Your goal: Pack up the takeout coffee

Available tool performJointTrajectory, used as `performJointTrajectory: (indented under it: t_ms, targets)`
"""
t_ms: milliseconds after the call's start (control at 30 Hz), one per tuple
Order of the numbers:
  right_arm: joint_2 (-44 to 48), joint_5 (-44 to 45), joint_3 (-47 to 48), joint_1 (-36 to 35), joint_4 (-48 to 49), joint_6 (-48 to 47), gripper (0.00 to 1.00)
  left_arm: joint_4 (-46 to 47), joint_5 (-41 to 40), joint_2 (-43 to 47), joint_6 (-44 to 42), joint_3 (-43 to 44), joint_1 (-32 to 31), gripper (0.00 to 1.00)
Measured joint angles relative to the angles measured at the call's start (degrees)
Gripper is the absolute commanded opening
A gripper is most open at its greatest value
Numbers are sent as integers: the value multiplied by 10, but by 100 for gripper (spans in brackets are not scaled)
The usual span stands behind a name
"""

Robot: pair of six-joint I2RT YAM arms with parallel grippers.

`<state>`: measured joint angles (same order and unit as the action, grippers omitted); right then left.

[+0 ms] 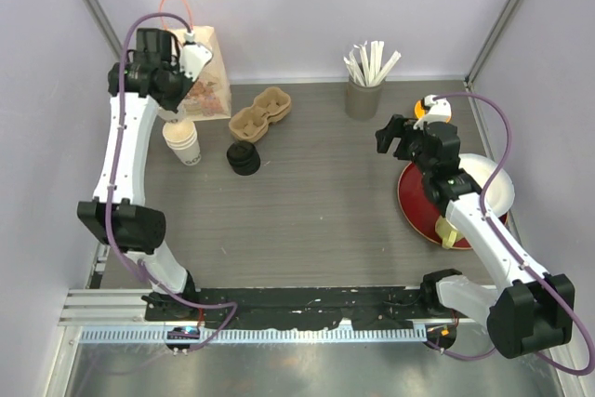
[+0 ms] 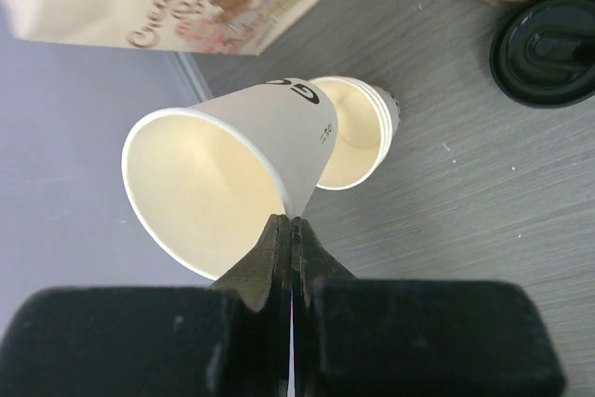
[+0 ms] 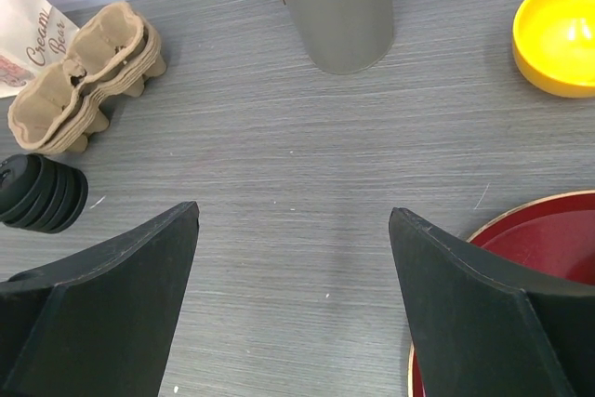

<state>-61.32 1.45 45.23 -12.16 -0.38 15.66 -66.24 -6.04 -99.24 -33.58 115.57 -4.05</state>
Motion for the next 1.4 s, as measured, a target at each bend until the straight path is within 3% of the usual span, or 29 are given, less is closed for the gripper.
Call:
performJointTrajectory:
  t_ms: [167,267,400,533,767,1067,1100,1133,1167,1200,1300,1400]
  targets:
    - [0,24,29,0,-36,19,89,-5,13,50,-2,55,-33,0]
    - [-1,58,64,0,-66,28,89,-7,8,71,-5,63,-117,0]
    - [3,115,106,0,-94,38,89,-7,33,53,-12,41,-283,0]
    - [43,186,108,0,-127,48,90,13,50,4,-17,-31,-367,0]
    - [139,276,103,0,-150,53,90,75,52,-101,-27,-94,-438,0]
    - [146,296,84,0,-163,52,90,163,51,-114,-39,-156,-454,0]
    - [145,295,83,0,-166,52,90,165,51,-115,-40,-159,-454,5]
    - [144,295,82,0,-168,52,90,166,51,-116,-42,-162,-454,16]
    - [143,295,81,0,-170,52,90,166,51,-116,-44,-163,-454,30]
    - [143,295,81,0,-170,52,90,163,53,-116,-47,-164,-454,57]
    - [142,294,81,0,-168,52,90,155,66,-117,-47,-160,-454,77]
    - [138,292,81,0,-168,52,90,129,76,-122,-41,-132,-454,82]
